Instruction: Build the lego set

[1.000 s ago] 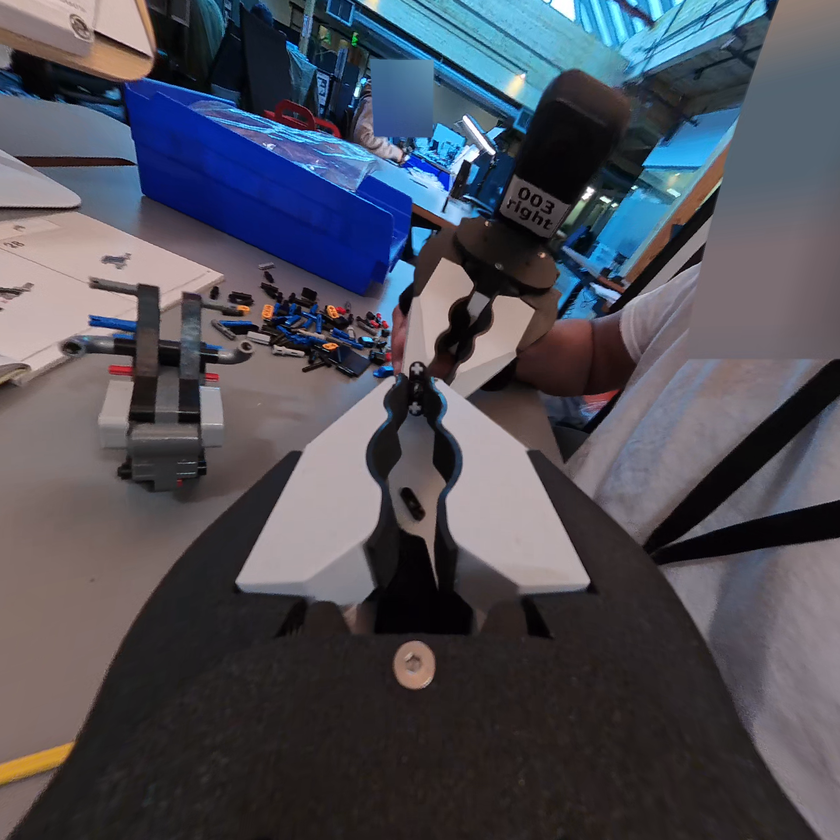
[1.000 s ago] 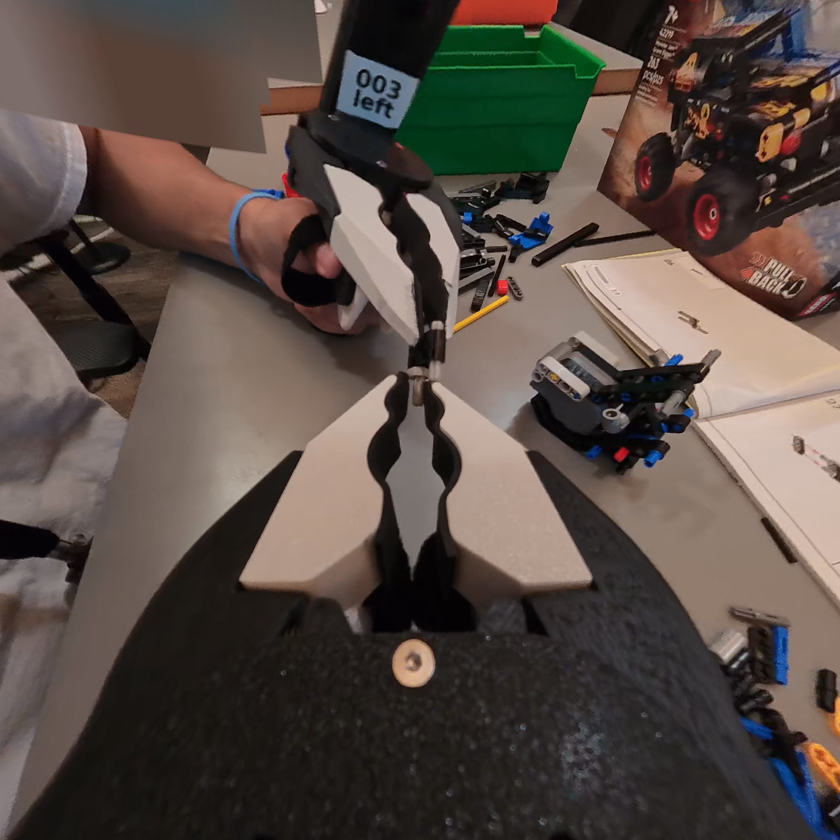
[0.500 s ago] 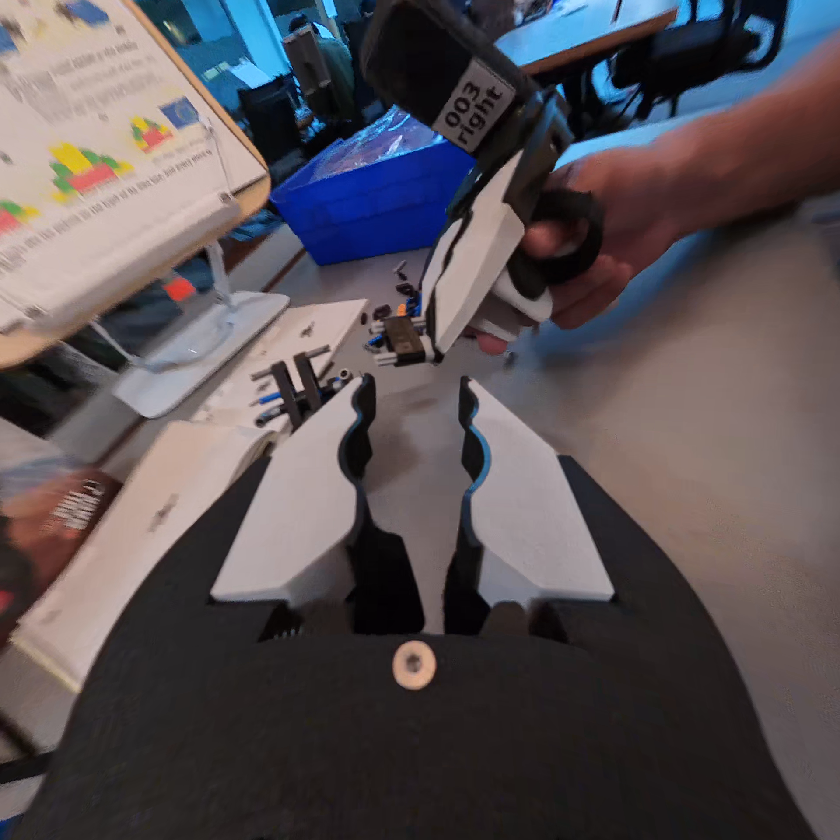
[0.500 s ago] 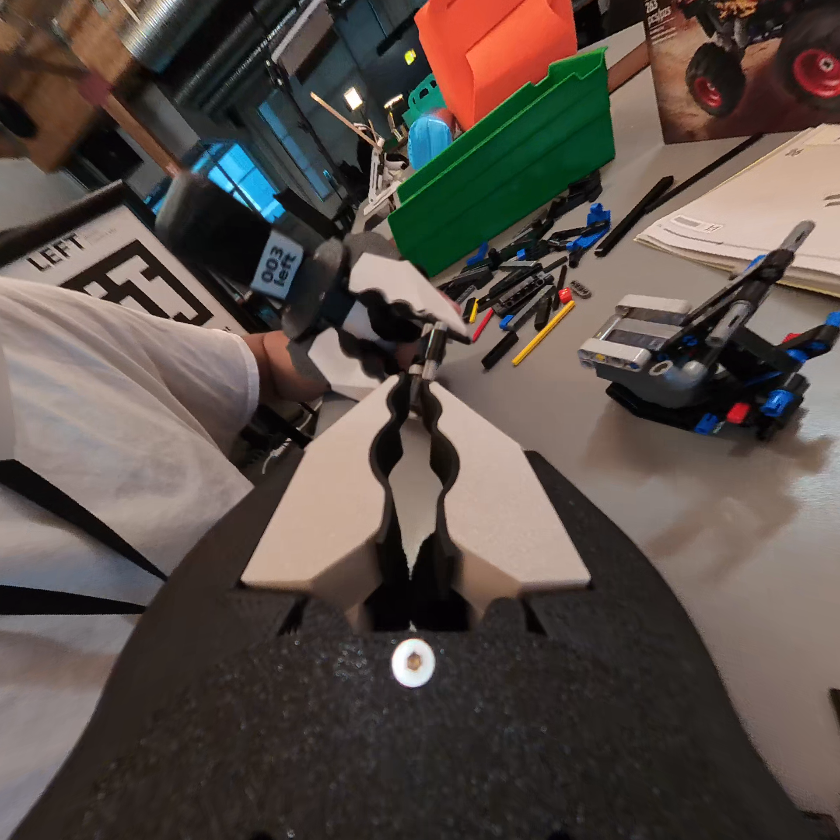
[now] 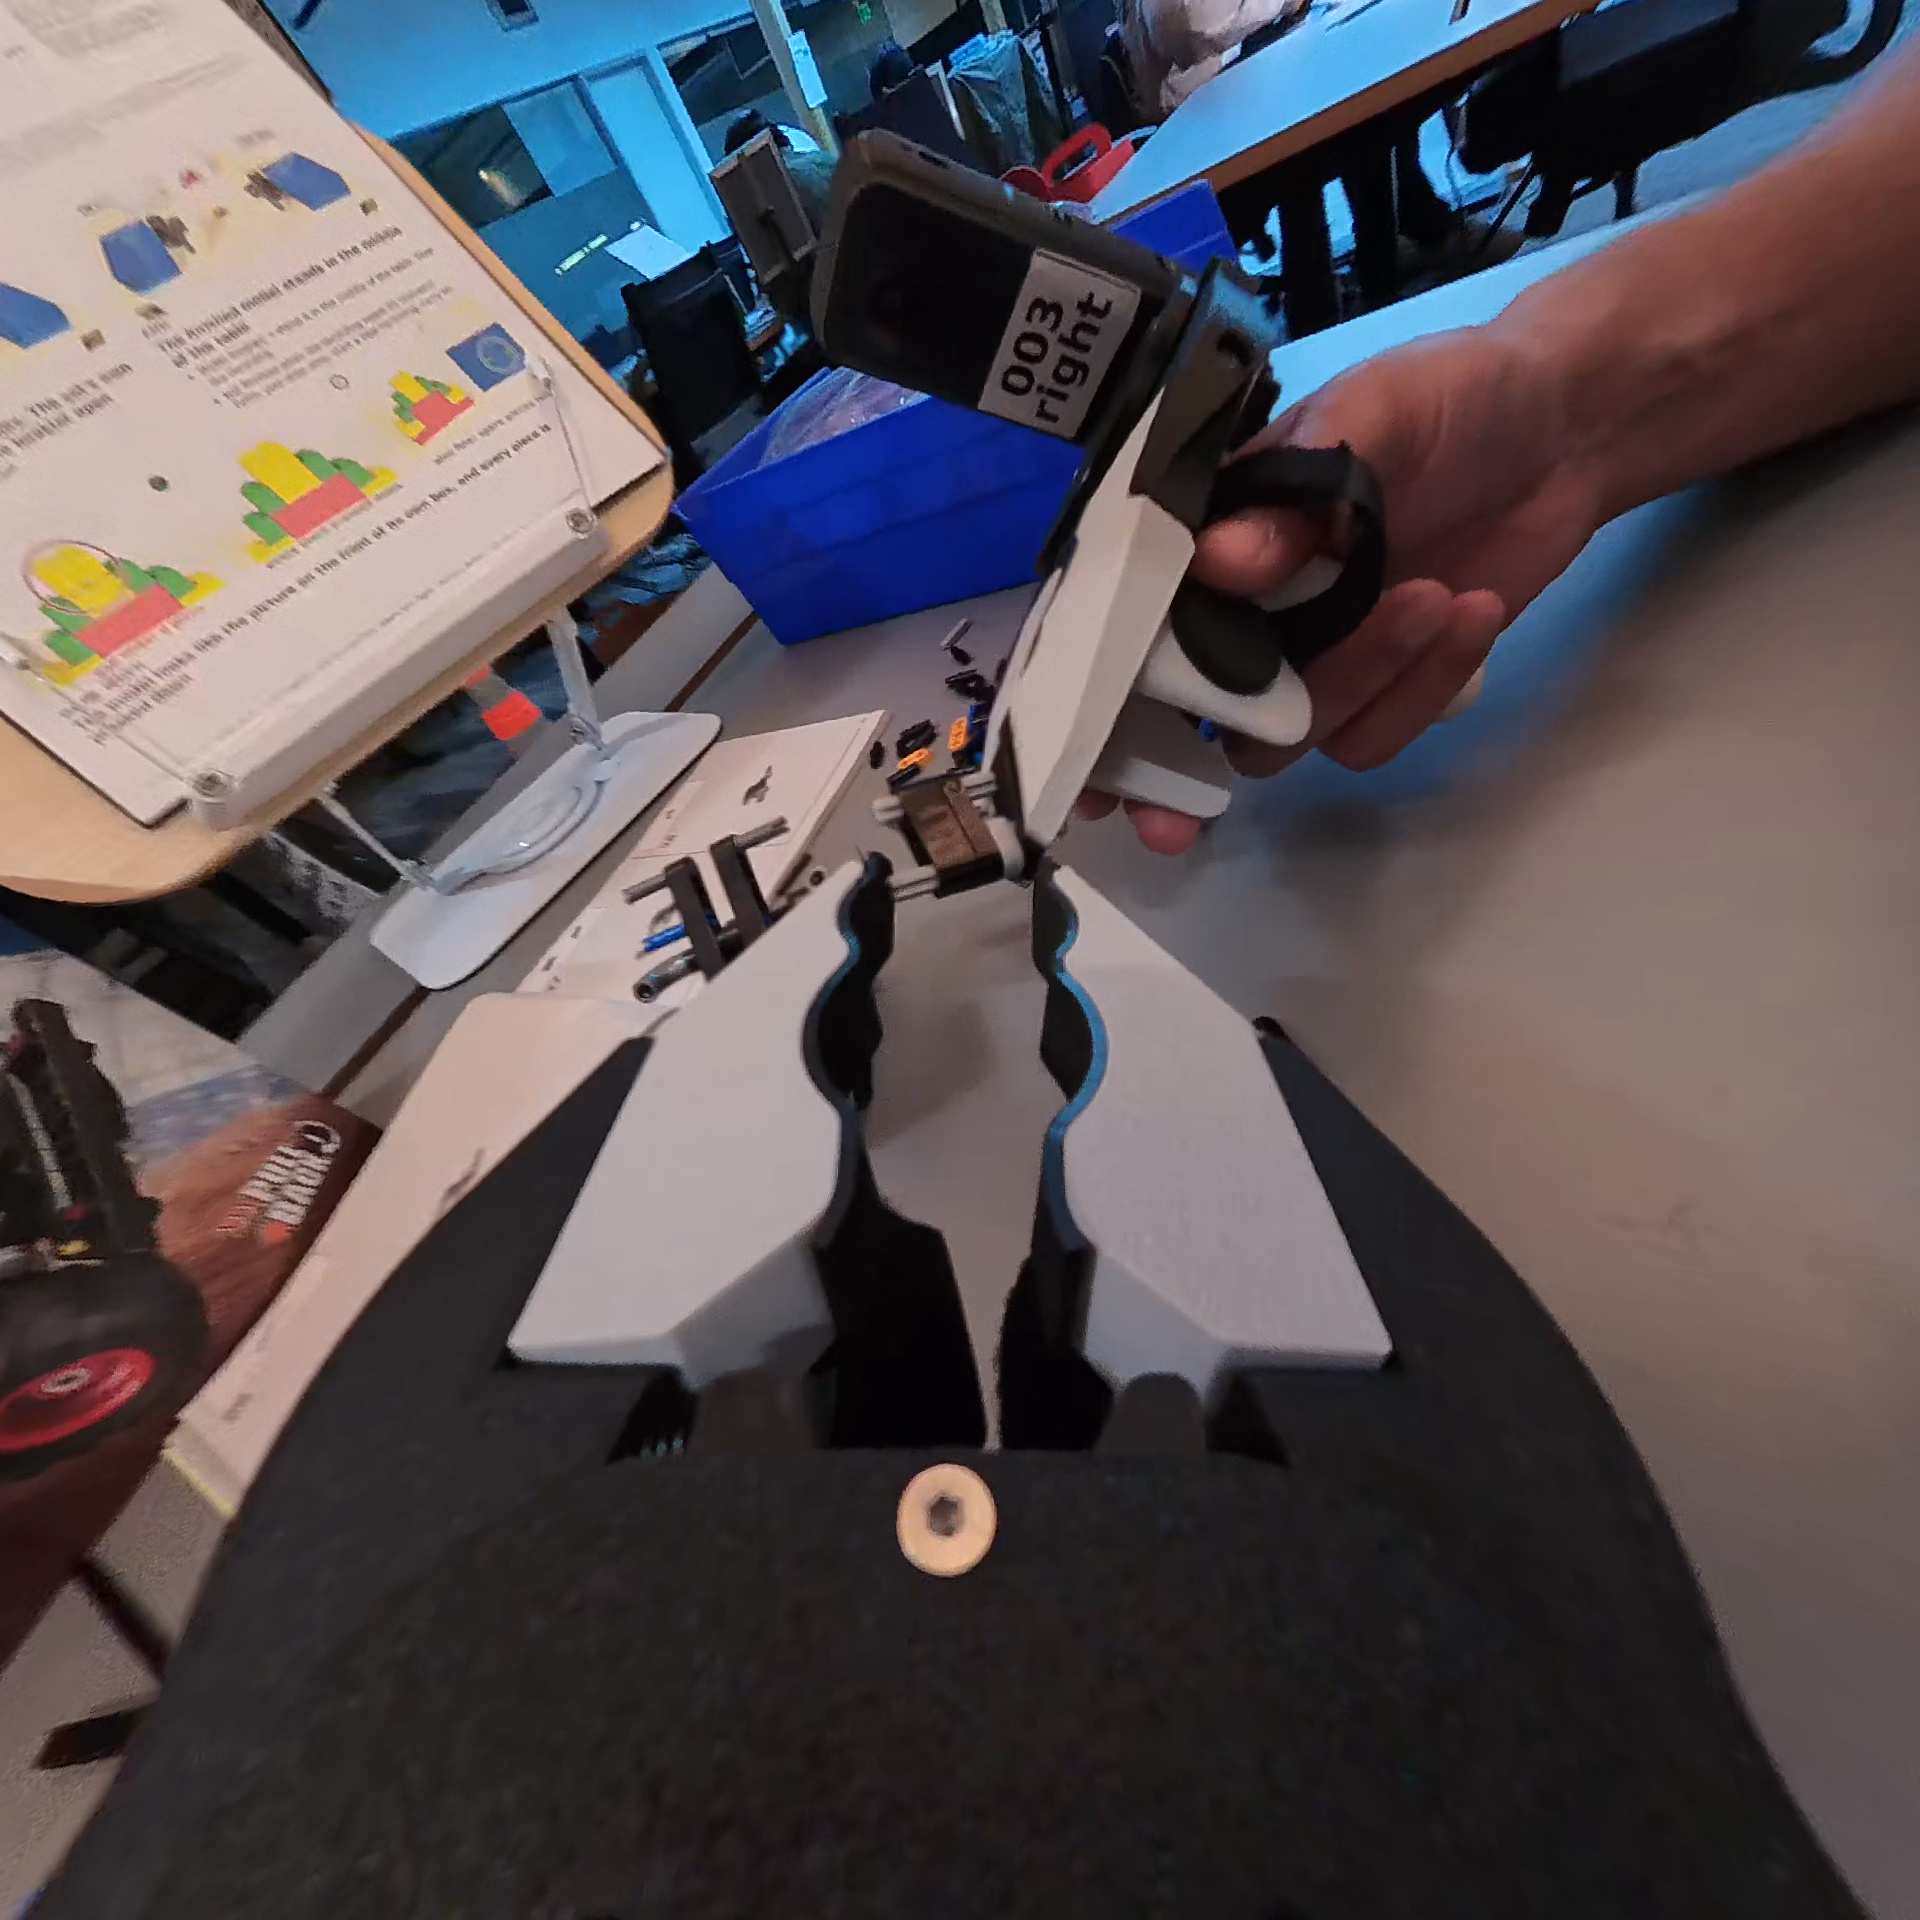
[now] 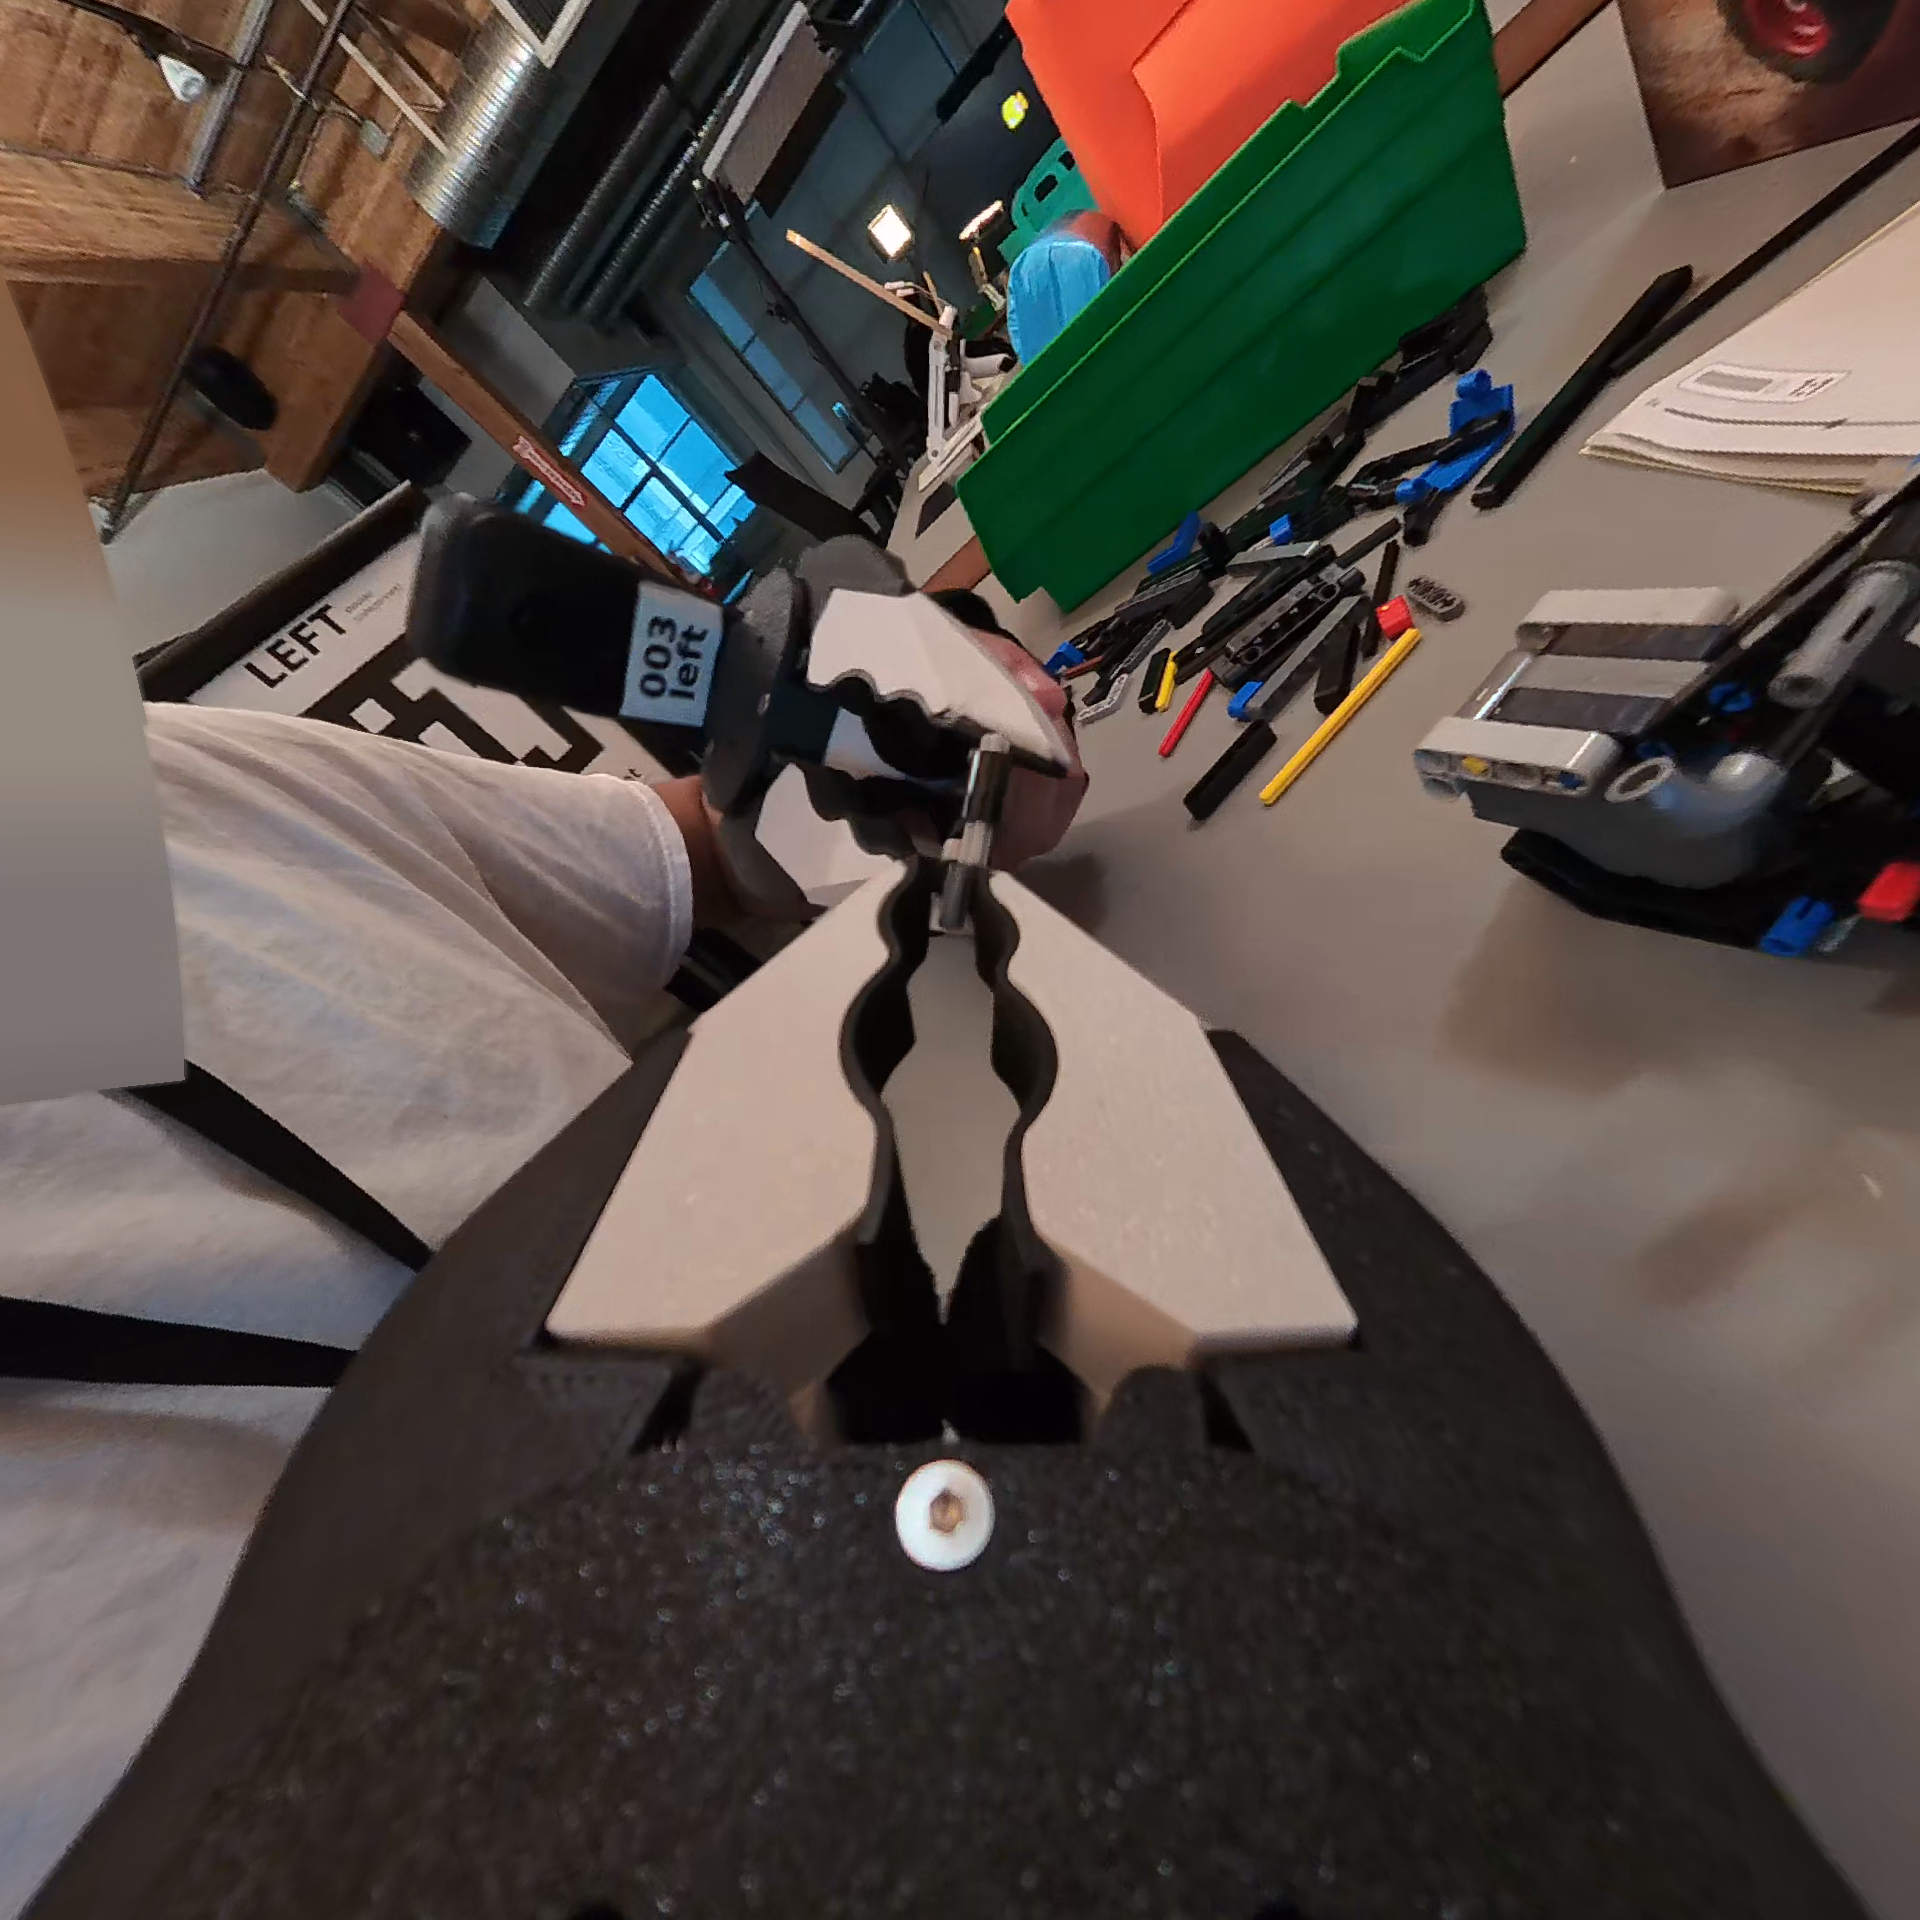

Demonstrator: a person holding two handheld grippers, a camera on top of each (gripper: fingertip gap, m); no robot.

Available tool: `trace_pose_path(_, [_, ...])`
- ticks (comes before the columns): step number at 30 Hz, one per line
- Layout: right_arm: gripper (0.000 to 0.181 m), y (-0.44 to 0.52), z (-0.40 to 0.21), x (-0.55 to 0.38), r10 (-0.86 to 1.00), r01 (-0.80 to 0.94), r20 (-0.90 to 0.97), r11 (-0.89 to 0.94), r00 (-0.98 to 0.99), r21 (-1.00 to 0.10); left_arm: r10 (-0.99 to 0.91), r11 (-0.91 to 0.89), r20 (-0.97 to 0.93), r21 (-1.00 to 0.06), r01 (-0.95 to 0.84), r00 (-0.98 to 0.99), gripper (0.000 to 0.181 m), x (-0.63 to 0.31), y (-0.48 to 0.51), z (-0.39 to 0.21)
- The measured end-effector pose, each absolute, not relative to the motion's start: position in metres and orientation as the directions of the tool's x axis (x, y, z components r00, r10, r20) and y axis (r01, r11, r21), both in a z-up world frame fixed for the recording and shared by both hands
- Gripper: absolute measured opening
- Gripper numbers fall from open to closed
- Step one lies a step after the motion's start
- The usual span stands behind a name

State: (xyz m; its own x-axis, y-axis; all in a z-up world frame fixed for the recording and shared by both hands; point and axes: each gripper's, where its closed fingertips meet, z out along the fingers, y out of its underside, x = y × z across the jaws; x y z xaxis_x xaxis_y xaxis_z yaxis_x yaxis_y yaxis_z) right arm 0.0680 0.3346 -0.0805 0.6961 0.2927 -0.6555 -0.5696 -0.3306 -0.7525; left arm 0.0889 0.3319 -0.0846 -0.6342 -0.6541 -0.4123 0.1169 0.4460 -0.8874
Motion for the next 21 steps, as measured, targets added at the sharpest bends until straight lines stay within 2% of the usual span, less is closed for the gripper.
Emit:
trace_pose_path(2, [0.013, 0.334, -0.078, 0.067, 0.313, -0.581, -0.667, -0.329, 0.676, -0.744, -0.656, 0.407, -0.354, -0.91, 0.082, -0.666, 0.023, 0.089, 0.332, -0.085])
trace_pose_path(3, [0.02, 0.334, -0.074, 0.069, 0.323, -0.599, -0.678, -0.319, 0.66, -0.735, -0.632, 0.395, -0.325, -0.916, 0.068, -0.704, 0.006, 0.085, 0.329, -0.088])
trace_pose_path(10, [0.008, 0.332, -0.078, 0.076, 0.309, -0.639, -0.727, -0.348, 0.613, -0.686, -0.632, 0.352, -0.252, -0.936, 0.019, -0.733, 0.002, 0.086, 0.331, -0.092])
trace_pose_path(12, [0.008, 0.332, -0.078, 0.078, 0.306, -0.633, -0.715, -0.334, 0.628, -0.699, -0.636, 0.359, -0.256, -0.933, 0.014, -0.728, 0.002, 0.087, 0.331, -0.093])
trace_pose_path(14, [0.007, 0.332, -0.08, 0.084, 0.283, -0.609, -0.68, -0.306, 0.676, -0.732, -0.65, 0.337, -0.227, -0.941, -0.007, -0.725, 0.009, 0.089, 0.332, -0.092])
trace_pose_path(18, [0.007, 0.332, -0.078, 0.089, 0.261, -0.565, -0.621, -0.261, 0.739, -0.783, -0.643, 0.172, -0.017, -0.977, -0.123, -0.766, 0.015, 0.089, 0.33, -0.085])
trace_pose_path(21, [0.007, 0.334, -0.073, 0.084, 0.28, -0.496, -0.54, -0.217, 0.794, -0.841, -0.552, -0.054, 0.261, -0.959, -0.278, -0.792, 0.01, 0.088, 0.329, -0.074])
